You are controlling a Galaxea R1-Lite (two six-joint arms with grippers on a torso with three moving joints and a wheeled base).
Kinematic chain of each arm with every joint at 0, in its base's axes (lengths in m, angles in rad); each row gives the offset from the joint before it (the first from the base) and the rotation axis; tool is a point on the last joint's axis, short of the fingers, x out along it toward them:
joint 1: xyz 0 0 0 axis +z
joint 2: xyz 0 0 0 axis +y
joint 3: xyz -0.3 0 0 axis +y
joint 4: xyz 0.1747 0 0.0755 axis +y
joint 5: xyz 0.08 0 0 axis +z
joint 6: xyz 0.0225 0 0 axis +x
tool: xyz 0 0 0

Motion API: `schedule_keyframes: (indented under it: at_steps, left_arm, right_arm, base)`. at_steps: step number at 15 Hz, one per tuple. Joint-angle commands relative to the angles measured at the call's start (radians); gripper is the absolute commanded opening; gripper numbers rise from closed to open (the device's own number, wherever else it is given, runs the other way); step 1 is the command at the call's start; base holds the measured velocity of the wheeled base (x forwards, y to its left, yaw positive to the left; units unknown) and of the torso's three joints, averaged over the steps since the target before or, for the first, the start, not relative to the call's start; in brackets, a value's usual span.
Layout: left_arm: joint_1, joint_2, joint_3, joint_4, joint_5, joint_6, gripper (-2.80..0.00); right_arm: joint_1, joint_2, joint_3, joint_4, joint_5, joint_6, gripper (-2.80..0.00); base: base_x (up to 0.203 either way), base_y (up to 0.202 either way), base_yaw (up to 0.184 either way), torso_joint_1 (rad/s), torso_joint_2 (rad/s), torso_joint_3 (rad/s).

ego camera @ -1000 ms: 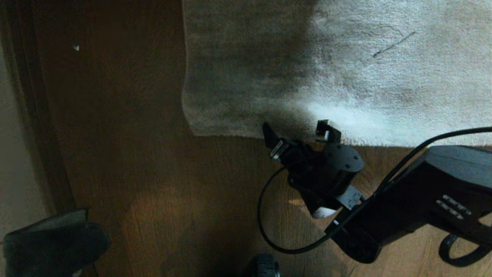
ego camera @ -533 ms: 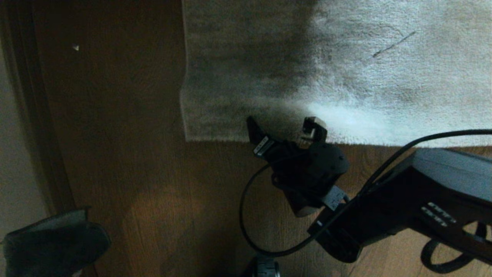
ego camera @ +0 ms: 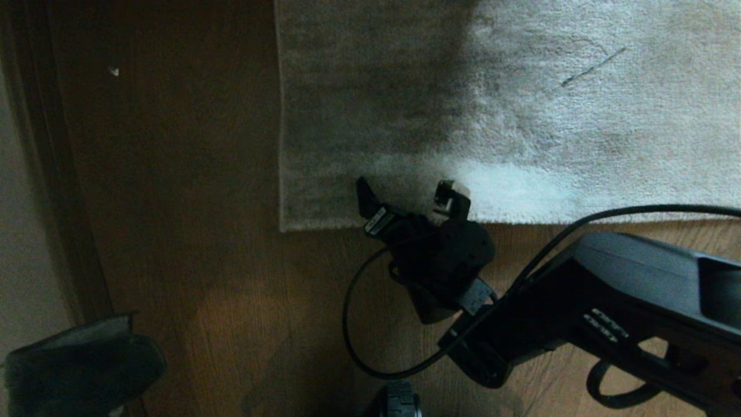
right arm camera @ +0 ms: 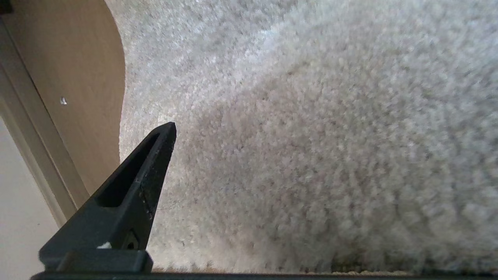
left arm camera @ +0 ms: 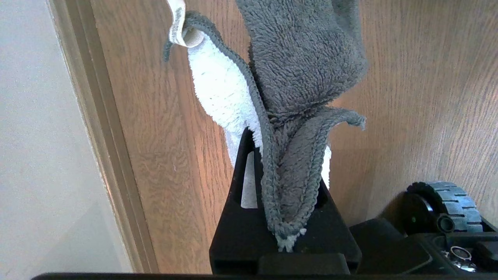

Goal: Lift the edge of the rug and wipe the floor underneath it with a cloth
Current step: Lift up the carpet

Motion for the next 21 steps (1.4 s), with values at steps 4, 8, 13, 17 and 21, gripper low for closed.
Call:
schedule_keyframes:
  at_steps: [4, 8, 13, 17, 21]
  left_arm:
    - [0.0, 0.0, 0.0, 0.0, 0.0, 0.0, -2.8]
    - [0.0, 0.0, 0.0, 0.0, 0.0, 0.0, -2.8]
    - [0.0, 0.0, 0.0, 0.0, 0.0, 0.0, -2.8]
    - [0.0, 0.0, 0.0, 0.0, 0.0, 0.0, -2.8]
    - [0.0, 0.0, 0.0, 0.0, 0.0, 0.0, -2.8]
  right_arm:
    - [0.015, 0.017, -0.003, -0.047, -0.002, 0.011, 0.0]
    - [0.031, 0.028, -0.019, -0.047, -0.003, 0.012, 0.0]
    - [0.031, 0.049, -0.028, -0.047, -0.003, 0.012, -2.8]
    - [0.03, 0.06, -0.028, -0.047, -0.004, 0.044, -2.8]
    - [0.029, 0.063, -0.031, -0.047, -0.004, 0.045, -2.8]
  base:
    - [0.0, 0.0, 0.0, 0.0, 0.0, 0.0]
    - [0.0, 0.0, 0.0, 0.0, 0.0, 0.0]
    - [0.0, 0.0, 0.0, 0.0, 0.0, 0.0]
    - [0.0, 0.0, 0.0, 0.0, 0.0, 0.0]
    - [0.0, 0.0, 0.0, 0.0, 0.0, 0.0]
